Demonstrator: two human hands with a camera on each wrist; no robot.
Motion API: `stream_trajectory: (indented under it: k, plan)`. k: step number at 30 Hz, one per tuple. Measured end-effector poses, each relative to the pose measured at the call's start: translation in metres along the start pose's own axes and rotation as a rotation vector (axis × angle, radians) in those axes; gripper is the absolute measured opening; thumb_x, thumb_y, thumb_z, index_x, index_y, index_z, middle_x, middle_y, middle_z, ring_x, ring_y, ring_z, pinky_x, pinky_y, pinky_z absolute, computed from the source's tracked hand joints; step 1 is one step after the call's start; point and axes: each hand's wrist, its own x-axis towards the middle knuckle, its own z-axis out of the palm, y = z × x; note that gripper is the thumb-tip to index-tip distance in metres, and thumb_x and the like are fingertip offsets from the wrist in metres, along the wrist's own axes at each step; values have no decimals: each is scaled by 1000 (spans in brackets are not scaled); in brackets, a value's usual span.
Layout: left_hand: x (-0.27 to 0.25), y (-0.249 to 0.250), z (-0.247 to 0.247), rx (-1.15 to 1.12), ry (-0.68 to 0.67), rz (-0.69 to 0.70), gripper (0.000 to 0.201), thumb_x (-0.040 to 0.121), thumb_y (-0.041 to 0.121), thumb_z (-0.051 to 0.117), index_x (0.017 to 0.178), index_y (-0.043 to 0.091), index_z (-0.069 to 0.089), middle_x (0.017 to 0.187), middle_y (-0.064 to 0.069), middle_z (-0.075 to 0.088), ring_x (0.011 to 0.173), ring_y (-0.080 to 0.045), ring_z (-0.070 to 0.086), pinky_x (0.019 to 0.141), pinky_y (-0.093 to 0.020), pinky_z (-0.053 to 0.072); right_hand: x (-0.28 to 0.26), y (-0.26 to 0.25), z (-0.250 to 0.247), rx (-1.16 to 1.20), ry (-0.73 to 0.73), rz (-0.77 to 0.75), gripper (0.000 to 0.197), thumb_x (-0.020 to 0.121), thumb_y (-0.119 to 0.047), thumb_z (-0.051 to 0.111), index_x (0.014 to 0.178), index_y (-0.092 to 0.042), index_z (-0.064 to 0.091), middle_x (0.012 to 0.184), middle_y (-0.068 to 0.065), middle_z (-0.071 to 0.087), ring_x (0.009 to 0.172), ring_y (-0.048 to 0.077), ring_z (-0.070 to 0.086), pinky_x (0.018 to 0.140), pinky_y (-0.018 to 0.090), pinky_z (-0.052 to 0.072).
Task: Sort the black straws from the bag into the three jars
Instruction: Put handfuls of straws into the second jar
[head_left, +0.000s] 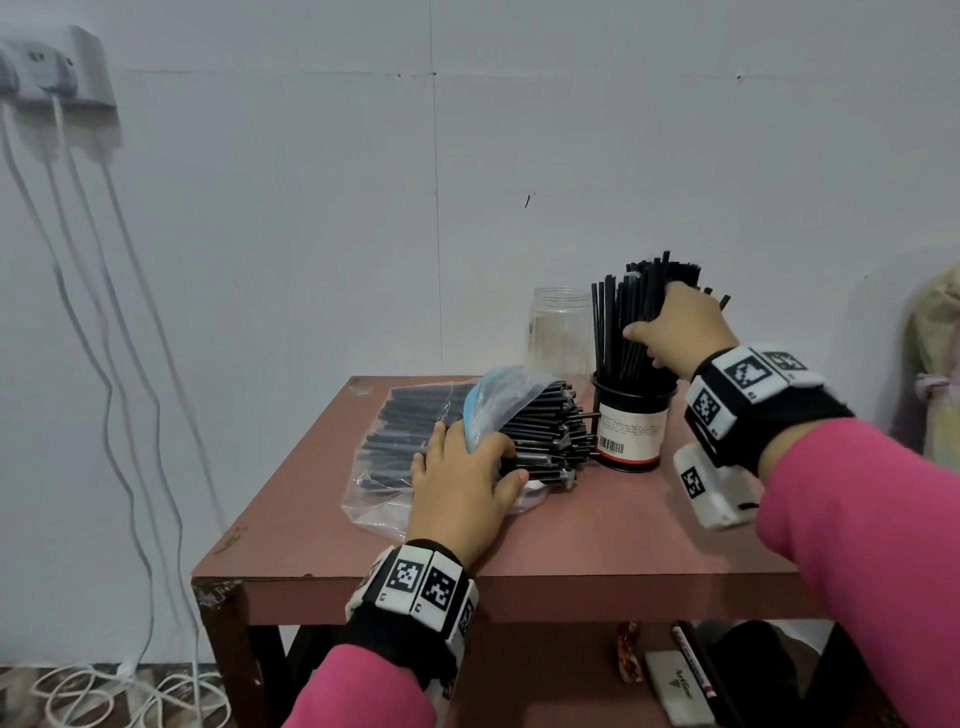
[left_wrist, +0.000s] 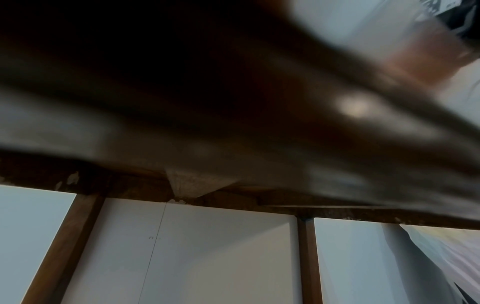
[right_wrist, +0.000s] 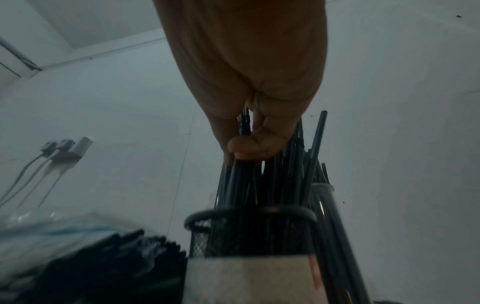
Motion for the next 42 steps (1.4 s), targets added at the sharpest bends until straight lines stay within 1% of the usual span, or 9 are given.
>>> stream_trajectory:
  k: [5, 9, 14, 20, 23, 29, 32, 38, 42]
  plan:
    - [1, 0, 0, 1, -4, -2, 25, 91, 49, 54, 112, 35, 52, 133, 1, 39, 142, -27, 17, 113, -56, 19, -6, 11, 15, 175, 1, 8, 56, 83, -18, 75, 127, -2, 45, 107, 16, 61, 70, 29, 69, 68, 38, 57]
    - [0, 0, 0, -4, -11, -6, 26, 91, 49, 54, 113, 35, 52, 134, 0, 38, 142, -27, 16, 114, -56, 18, -10, 12, 19, 332, 119, -56, 42, 89, -25, 67, 122, -3, 54, 105, 12, 63, 66, 19, 67, 56, 26, 55]
    - [1, 0, 0, -1, -8, -4, 26, 90, 50, 54, 112, 36, 52, 134, 1, 39, 141, -27, 18, 113, -55, 19, -12, 10, 14, 451, 313, -144, 29, 96, -21, 53, 123, -8, 56, 111, 2, 61, 71, 21, 68, 75, 42, 59]
    - [0, 1, -1, -5, -15, -6, 26, 91, 49, 53, 113, 35, 52, 137, -1, 38, 144, -26, 13, 115, -55, 14, -13, 12, 6, 496, 431, -189, 32, 95, -20, 50, 126, -12, 52, 120, 4, 53, 78, 23, 66, 78, 40, 57]
    - [-1, 1, -1, -4, -14, -5, 26, 91, 48, 54, 113, 34, 52, 136, -1, 38, 144, -26, 13, 114, -56, 16, -25, 9, 3, 538, 476, -231, 19, 90, -26, 51, 109, -26, 55, 109, -2, 54, 84, 25, 64, 80, 47, 55]
    - [0, 1, -1, -5, -10, -4, 26, 90, 49, 55, 112, 34, 53, 135, -1, 39, 143, -27, 16, 114, -56, 18, -80, 9, 36, 552, 113, -156, 20, 88, -16, 58, 82, -34, 61, 85, -11, 64, 83, 16, 65, 80, 44, 56]
    - [0, 0, 0, 1, 5, 4, 26, 89, 50, 56, 111, 35, 52, 131, -1, 40, 139, -29, 22, 111, -55, 23, -107, 16, 62, 463, -70, -139, 18, 87, -13, 63, 79, -29, 64, 78, -12, 64, 75, 5, 60, 71, 19, 47]
    - [1, 0, 1, -12, -7, -1, 28, 86, 49, 57, 110, 37, 52, 132, -3, 40, 138, -30, 23, 111, -55, 23, -127, 25, 95, 314, -205, -130, 19, 85, -17, 69, 104, -17, 68, 100, -6, 63, 92, 7, 55, 74, 13, 33]
    - [0, 2, -2, -62, -66, -27, 42, 85, 44, 59, 125, 41, 48, 143, -2, 32, 146, -27, 6, 117, -55, 8, -128, 29, 100, 287, -220, -165, 29, 81, -21, 74, 110, -19, 68, 105, -3, 63, 94, 10, 55, 75, 17, 34]
